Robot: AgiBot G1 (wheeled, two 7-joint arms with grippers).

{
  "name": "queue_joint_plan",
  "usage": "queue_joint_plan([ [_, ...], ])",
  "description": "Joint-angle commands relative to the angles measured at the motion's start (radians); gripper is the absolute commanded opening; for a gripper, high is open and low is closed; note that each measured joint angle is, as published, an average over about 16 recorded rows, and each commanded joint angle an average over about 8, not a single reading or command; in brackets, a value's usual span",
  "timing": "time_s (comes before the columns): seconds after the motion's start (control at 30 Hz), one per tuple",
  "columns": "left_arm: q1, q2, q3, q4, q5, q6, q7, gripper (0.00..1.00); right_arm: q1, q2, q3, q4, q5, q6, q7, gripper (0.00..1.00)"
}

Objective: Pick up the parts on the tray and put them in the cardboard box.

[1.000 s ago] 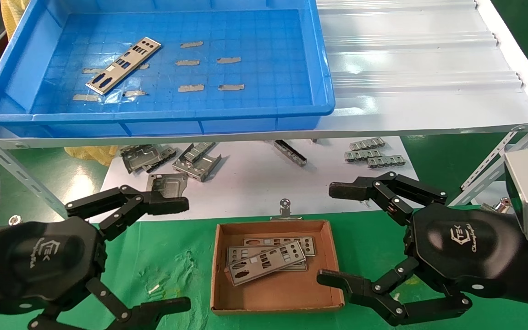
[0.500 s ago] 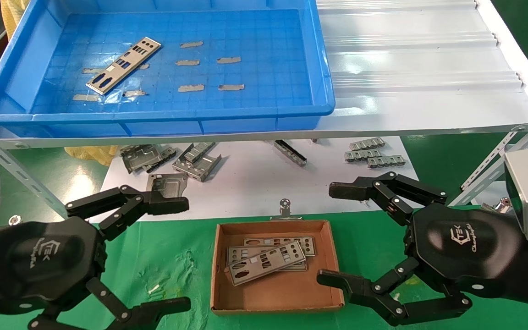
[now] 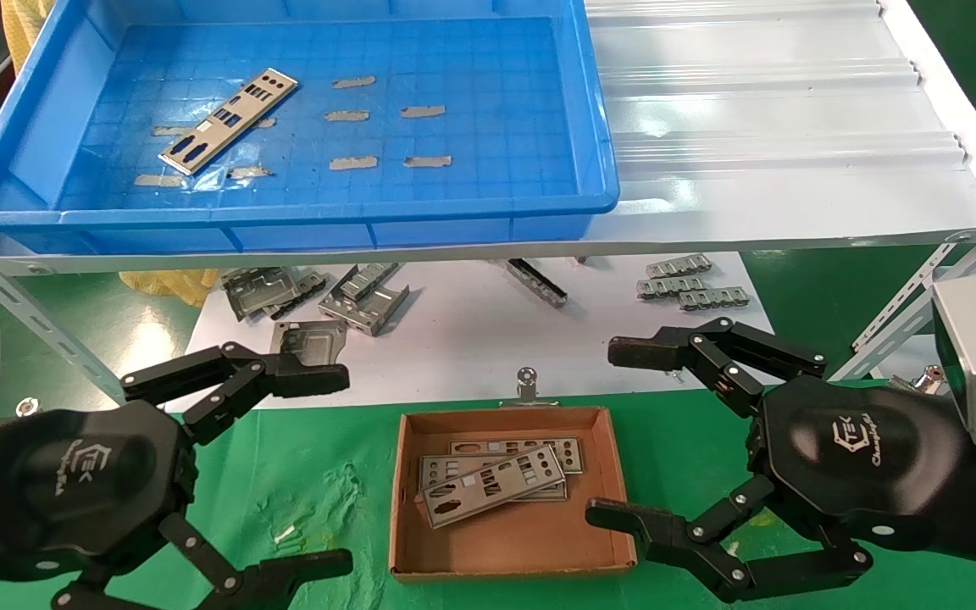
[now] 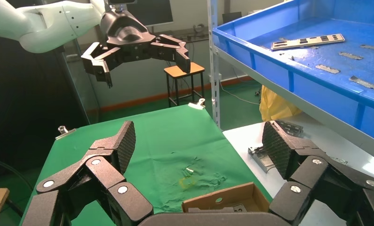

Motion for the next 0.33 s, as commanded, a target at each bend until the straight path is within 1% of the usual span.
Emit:
queue_joint_plan([
  [0.03, 0.000, 0.000, 0.000, 0.000, 0.000, 0.000, 0.000, 1.00, 0.000, 0.000, 0.000, 0.000, 0.000, 0.000, 0.000, 1.00],
  [0.33, 0.000, 0.000, 0.000, 0.000, 0.000, 0.000, 0.000, 1.00, 0.000, 0.000, 0.000, 0.000, 0.000, 0.000, 0.000, 1.00],
])
